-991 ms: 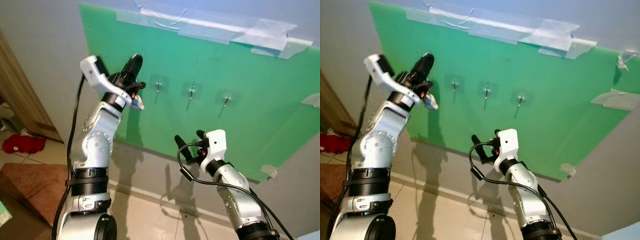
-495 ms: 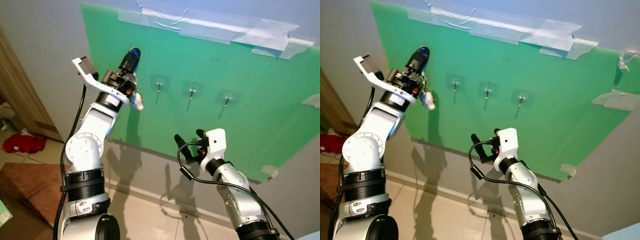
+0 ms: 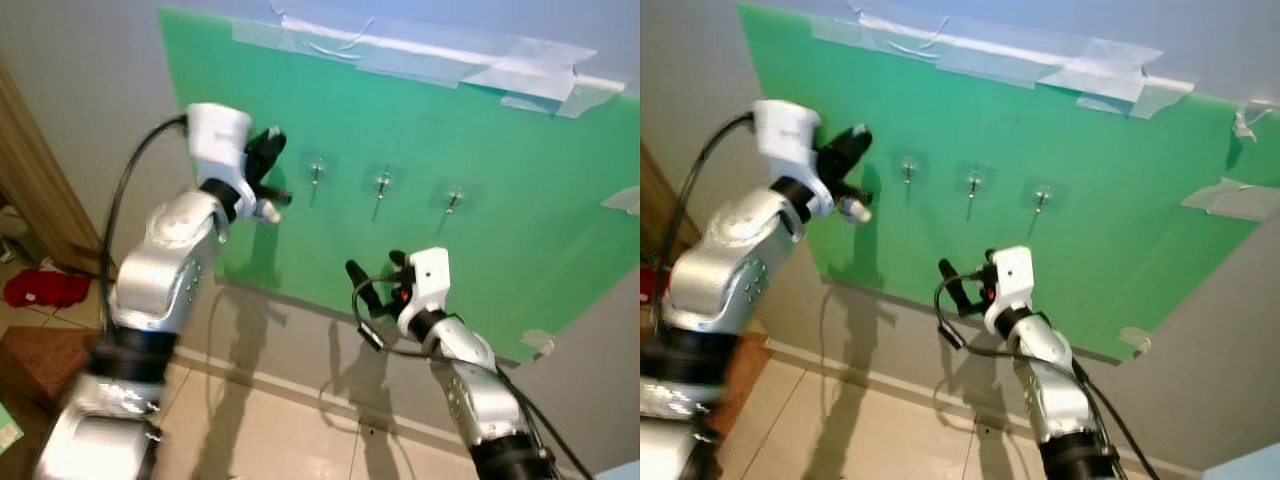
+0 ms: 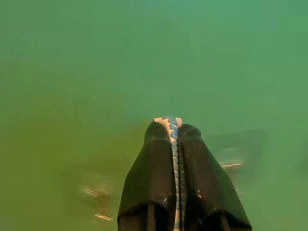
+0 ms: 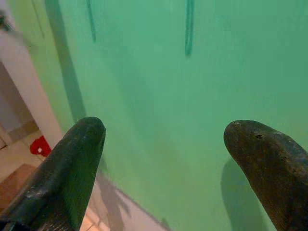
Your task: Hang keys on a hook
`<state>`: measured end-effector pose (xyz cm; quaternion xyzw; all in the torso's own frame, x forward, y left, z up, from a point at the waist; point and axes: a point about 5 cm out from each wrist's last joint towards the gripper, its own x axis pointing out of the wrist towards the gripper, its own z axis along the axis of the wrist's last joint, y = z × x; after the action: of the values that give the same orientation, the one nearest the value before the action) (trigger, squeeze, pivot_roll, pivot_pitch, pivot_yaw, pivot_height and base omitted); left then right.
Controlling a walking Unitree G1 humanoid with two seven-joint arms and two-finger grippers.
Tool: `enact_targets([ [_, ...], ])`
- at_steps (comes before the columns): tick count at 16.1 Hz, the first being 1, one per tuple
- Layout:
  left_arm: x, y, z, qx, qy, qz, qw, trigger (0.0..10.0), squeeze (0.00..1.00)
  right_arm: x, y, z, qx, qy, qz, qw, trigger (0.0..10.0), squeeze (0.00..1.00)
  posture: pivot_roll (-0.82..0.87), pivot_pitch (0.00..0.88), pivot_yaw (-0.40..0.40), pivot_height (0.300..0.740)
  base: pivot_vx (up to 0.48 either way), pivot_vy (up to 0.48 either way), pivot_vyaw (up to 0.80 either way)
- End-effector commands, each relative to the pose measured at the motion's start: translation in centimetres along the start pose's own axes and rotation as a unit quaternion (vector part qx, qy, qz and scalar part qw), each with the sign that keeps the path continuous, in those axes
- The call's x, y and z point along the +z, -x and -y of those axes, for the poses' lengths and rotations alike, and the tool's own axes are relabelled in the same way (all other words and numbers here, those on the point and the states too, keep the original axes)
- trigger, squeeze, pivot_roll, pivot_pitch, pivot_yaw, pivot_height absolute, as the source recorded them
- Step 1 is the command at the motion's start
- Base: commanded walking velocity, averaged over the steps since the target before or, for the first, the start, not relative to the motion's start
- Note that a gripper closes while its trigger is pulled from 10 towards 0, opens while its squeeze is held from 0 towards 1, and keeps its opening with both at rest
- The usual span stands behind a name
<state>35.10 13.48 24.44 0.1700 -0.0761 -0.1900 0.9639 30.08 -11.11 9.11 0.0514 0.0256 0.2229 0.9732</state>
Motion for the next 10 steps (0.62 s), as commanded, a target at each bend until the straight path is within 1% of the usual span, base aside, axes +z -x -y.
enact_targets([
  [1,1.1,-0.8,0.3,-0.003,-0.212,-0.009,0.977,0.0,0.00,0.1,-0.1,0.3,-0.001,-0.001,-0.001,1.000,10.0,0.00,0.02,0.000,-0.038,0.740,0.000,0.000,0.00],
  [2,1.1,-1.0,0.1,0.002,-0.283,-0.016,0.959,0.0,0.00,0.0,-0.1,0.3,0.000,-0.001,-0.002,1.000,10.0,0.00,0.02,0.000,-0.039,0.740,0.000,0.000,0.00],
  [3,0.4,-1.1,0.1,-0.013,-0.393,-0.042,0.918,0.0,0.00,-0.1,-0.2,0.2,0.002,0.000,-0.004,1.000,10.0,0.00,0.02,0.000,-0.040,0.740,0.000,0.000,0.00],
  [4,-1.2,-0.9,0.1,-0.040,-0.481,-0.077,0.873,0.0,0.00,-0.1,-0.3,0.2,0.004,-0.001,-0.005,1.000,10.0,0.00,0.02,0.000,-0.043,0.740,0.000,0.000,0.00],
  [5,-2.7,-0.6,0.0,-0.065,-0.523,-0.109,0.843,0.0,0.00,-0.2,-0.3,0.1,0.005,-0.002,-0.006,1.000,10.0,0.00,0.02,0.000,-0.045,0.740,0.000,0.000,0.00],
  [6,-3.8,-0.3,0.0,-0.081,-0.535,-0.131,0.831,0.0,0.00,-0.3,-0.3,0.0,0.007,-0.003,-0.008,1.000,10.0,0.00,0.02,0.000,-0.046,0.740,0.000,0.000,0.00],
  [7,-4.4,-0.1,0.1,-0.088,-0.522,-0.138,0.837,0.0,0.00,-0.4,-0.3,-0.1,0.008,-0.003,-0.009,1.000,10.0,0.00,0.02,0.000,-0.046,0.740,0.000,0.000,0.00],
  [9,-4.8,-0.2,0.2,-0.090,-0.526,-0.141,0.834,0.0,0.00,-0.5,-0.2,-0.1,0.008,-0.003,-0.011,1.000,10.0,0.00,0.02,0.000,-0.046,0.740,0.000,0.000,0.00],
  [10,-5.0,-0.2,0.4,-0.085,-0.513,-0.138,0.843,0.0,0.00,-0.6,-0.2,-0.1,0.008,-0.004,-0.012,1.000,10.0,0.00,0.02,0.000,-0.046,0.740,0.000,0.000,0.00],
])
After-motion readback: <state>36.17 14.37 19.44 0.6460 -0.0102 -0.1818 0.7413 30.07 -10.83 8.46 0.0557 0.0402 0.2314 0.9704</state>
